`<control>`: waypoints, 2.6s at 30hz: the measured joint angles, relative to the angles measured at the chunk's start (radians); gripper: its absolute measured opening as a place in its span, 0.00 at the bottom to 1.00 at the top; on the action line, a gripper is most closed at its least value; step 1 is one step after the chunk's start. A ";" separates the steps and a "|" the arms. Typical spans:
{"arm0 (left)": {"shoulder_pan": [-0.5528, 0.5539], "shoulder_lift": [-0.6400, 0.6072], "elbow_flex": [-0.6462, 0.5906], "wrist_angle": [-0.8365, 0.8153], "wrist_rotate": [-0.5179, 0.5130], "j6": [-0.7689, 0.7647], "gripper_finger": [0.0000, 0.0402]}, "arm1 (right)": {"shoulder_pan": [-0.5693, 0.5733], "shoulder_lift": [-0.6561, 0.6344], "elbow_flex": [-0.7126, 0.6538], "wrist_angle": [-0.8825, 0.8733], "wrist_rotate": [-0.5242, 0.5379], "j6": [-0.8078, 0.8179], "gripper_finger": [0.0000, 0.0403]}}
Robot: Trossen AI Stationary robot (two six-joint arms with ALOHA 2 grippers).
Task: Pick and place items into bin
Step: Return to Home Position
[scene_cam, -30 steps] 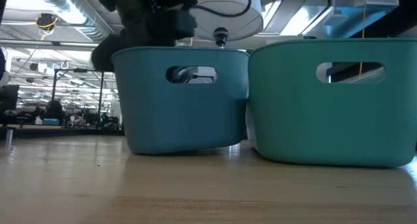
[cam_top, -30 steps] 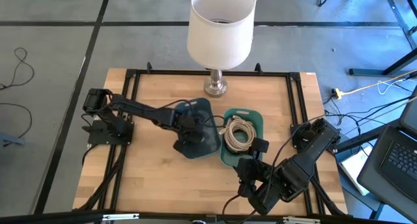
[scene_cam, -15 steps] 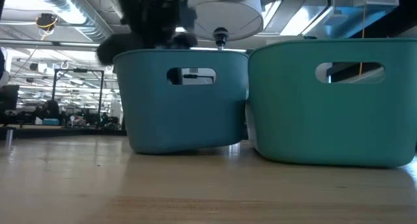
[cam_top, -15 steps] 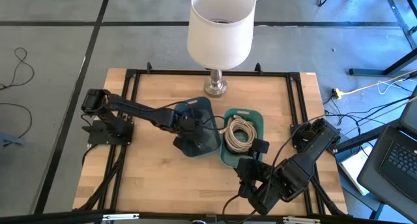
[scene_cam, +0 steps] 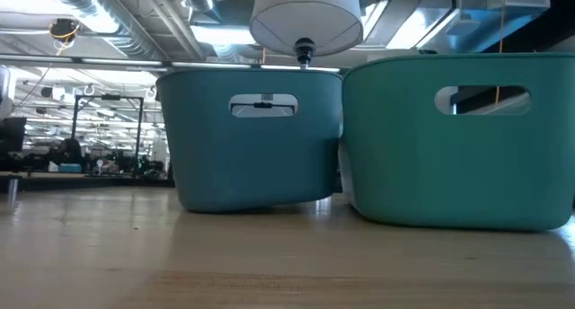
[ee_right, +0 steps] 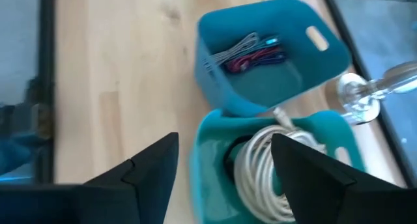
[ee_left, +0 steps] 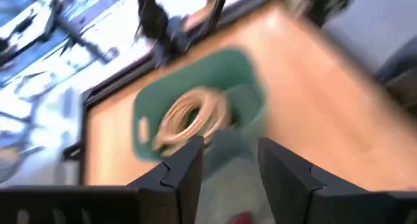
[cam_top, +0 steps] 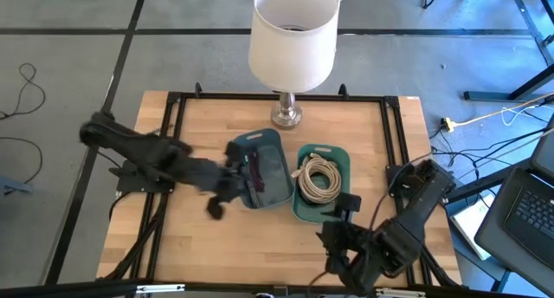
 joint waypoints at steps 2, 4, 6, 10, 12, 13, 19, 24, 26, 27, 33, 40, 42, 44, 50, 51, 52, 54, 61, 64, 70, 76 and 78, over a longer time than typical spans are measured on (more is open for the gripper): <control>-0.070 -0.063 -0.009 -0.001 0.013 -0.069 0.32 | 0.025 0.000 0.000 0.000 -0.014 0.027 0.58; -0.152 -0.112 -0.028 -0.001 0.014 -0.119 0.27 | 0.054 0.001 0.000 0.000 -0.022 0.055 0.53; -0.244 -0.145 -0.064 0.000 -0.003 -0.161 0.18 | 0.086 0.002 -0.001 0.001 -0.024 0.081 0.46; -0.414 -0.177 -0.142 0.011 -0.083 -0.301 0.03 | 0.137 0.003 -0.053 0.078 -0.026 0.099 0.26; -0.491 -0.174 -0.189 0.042 -0.151 -0.373 0.01 | 0.155 0.003 -0.097 0.140 -0.025 0.092 0.13; -0.530 -0.170 -0.217 0.065 -0.186 -0.398 0.01 | 0.159 0.003 -0.127 0.191 -0.022 0.074 0.07; -0.636 -0.170 -0.405 0.377 -0.330 -0.243 0.00 | 0.116 0.004 -0.311 0.588 0.026 -0.325 0.02; -0.541 -0.249 -0.496 0.571 -0.248 -0.024 0.00 | -0.034 -0.005 -0.345 0.704 -0.072 -0.613 0.01; -0.481 -0.308 -0.520 0.572 -0.189 0.009 0.00 | -0.104 -0.018 -0.342 0.696 -0.146 -0.678 0.01; -0.451 -0.344 -0.535 0.570 -0.166 0.018 0.00 | -0.137 -0.030 -0.345 0.680 -0.174 -0.698 0.01; -0.301 -0.635 -0.703 0.570 -0.093 0.000 0.00 | -0.286 -0.202 -0.436 0.600 -0.242 -0.705 0.00; -0.271 -1.066 -0.956 0.628 -0.075 -0.027 0.00 | -0.237 -0.597 -0.800 0.637 -0.162 -0.510 0.00; -0.270 -1.166 -1.014 0.628 -0.107 -0.026 0.00 | -0.184 -0.716 -0.914 0.702 -0.109 -0.451 0.00; -0.270 -1.250 -1.071 0.619 -0.133 -0.025 0.00 | -0.125 -0.831 -1.027 0.798 -0.067 -0.425 0.00; -0.263 -1.348 -1.172 0.609 -0.194 -0.042 0.00 | 0.000 -1.070 -1.327 1.072 0.041 -0.452 0.00; -0.259 -1.349 -1.178 0.619 -0.183 -0.062 0.00 | 0.007 -1.094 -1.366 1.111 0.042 -0.459 0.00; -0.254 -1.347 -1.185 0.632 -0.179 -0.074 0.00 | 0.011 -1.115 -1.406 1.142 0.042 -0.469 0.00; -0.239 -1.349 -1.208 0.620 -0.179 -0.110 0.00 | 0.013 -1.145 -1.469 1.185 0.042 -0.484 0.00; -0.148 -1.348 -1.259 0.655 -0.137 -0.156 0.00 | -0.025 -1.209 -1.650 1.490 0.055 -0.722 0.00; -0.078 -1.349 -1.280 0.715 -0.129 -0.144 0.00 | -0.099 -1.250 -1.709 1.679 -0.021 -0.941 0.00; 0.104 -1.349 -1.287 0.699 -0.010 -0.190 0.00 | -0.361 -1.383 -1.729 1.713 -0.325 -1.053 0.00; 0.300 -1.345 -1.287 0.660 0.141 -0.230 0.00 | -0.608 -1.406 -1.730 1.697 -0.665 -0.983 0.00; 0.358 -1.336 -1.286 0.607 0.182 -0.274 0.00 | -0.671 -1.387 -1.739 1.695 -0.769 -0.939 0.00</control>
